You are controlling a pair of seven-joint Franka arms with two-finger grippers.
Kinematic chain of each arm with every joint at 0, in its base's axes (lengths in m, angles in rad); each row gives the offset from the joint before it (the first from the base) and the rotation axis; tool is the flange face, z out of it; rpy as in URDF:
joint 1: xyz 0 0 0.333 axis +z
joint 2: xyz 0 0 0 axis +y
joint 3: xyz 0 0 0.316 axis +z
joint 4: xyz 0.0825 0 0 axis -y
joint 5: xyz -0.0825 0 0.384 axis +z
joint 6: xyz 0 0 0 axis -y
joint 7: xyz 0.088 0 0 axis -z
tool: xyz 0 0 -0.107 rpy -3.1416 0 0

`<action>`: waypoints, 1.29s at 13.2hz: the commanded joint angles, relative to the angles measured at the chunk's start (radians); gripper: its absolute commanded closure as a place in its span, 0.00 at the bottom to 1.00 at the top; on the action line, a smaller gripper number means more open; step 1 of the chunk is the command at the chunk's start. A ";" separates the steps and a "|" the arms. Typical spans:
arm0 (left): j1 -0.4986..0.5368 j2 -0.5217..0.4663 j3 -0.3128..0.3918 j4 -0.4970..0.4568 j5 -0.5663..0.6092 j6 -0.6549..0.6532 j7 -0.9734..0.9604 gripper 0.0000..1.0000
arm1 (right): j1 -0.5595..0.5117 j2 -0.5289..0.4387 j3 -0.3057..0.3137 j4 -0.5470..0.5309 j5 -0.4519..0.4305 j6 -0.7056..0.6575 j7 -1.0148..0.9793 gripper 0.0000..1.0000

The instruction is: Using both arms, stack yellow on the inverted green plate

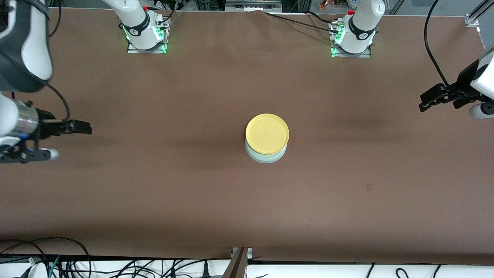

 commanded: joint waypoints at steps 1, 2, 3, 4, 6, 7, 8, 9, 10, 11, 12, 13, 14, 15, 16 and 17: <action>0.007 0.010 -0.002 0.025 -0.014 -0.018 0.017 0.00 | -0.006 -0.211 0.019 -0.221 -0.018 0.025 -0.006 0.00; 0.007 0.010 -0.002 0.025 -0.014 -0.018 0.017 0.00 | -0.024 -0.259 0.019 -0.238 -0.018 0.022 -0.006 0.00; 0.009 0.010 -0.002 0.025 -0.014 -0.018 0.017 0.00 | -0.030 -0.281 0.019 -0.235 -0.018 0.022 -0.007 0.00; 0.009 0.010 -0.002 0.025 -0.014 -0.018 0.017 0.00 | -0.034 -0.295 0.019 -0.232 -0.018 0.026 -0.007 0.00; 0.009 0.010 -0.002 0.025 -0.014 -0.018 0.017 0.00 | -0.040 -0.333 0.014 -0.246 -0.004 0.020 -0.012 0.00; 0.009 0.010 -0.002 0.025 -0.014 -0.018 0.017 0.00 | -0.038 -0.338 0.015 -0.258 -0.016 0.017 -0.012 0.00; 0.009 0.010 -0.002 0.025 -0.014 -0.018 0.017 0.00 | -0.038 -0.339 0.020 -0.259 -0.018 -0.024 -0.009 0.00; 0.009 0.010 -0.002 0.025 -0.014 -0.018 0.017 0.00 | -0.038 -0.339 0.023 -0.258 -0.018 -0.056 -0.007 0.00; 0.009 0.010 0.000 0.025 -0.014 -0.018 0.017 0.00 | -0.038 -0.336 0.028 -0.255 -0.017 -0.053 -0.009 0.00; 0.009 0.010 0.000 0.024 -0.014 -0.018 0.017 0.00 | -0.041 -0.332 0.028 -0.250 -0.011 -0.055 -0.012 0.00; 0.009 0.010 0.001 0.025 -0.014 -0.018 0.017 0.00 | -0.043 -0.322 0.028 -0.232 -0.012 -0.065 -0.012 0.00; 0.009 0.010 0.000 0.025 -0.016 -0.018 0.017 0.00 | -0.041 -0.306 0.025 -0.203 -0.014 -0.076 -0.012 0.00; 0.009 0.010 0.001 0.025 -0.016 -0.018 0.017 0.00 | -0.038 -0.283 0.026 -0.175 -0.017 -0.099 -0.010 0.00; 0.009 0.010 0.001 0.025 -0.016 -0.018 0.017 0.00 | -0.038 -0.261 0.026 -0.140 -0.017 -0.110 -0.012 0.00; 0.009 0.010 0.001 0.025 -0.016 -0.018 0.017 0.00 | -0.041 -0.255 0.023 -0.129 -0.015 -0.115 -0.012 0.00; 0.009 0.010 0.000 0.025 -0.016 -0.018 0.017 0.00 | -0.043 -0.255 0.022 -0.129 -0.011 -0.113 -0.012 0.00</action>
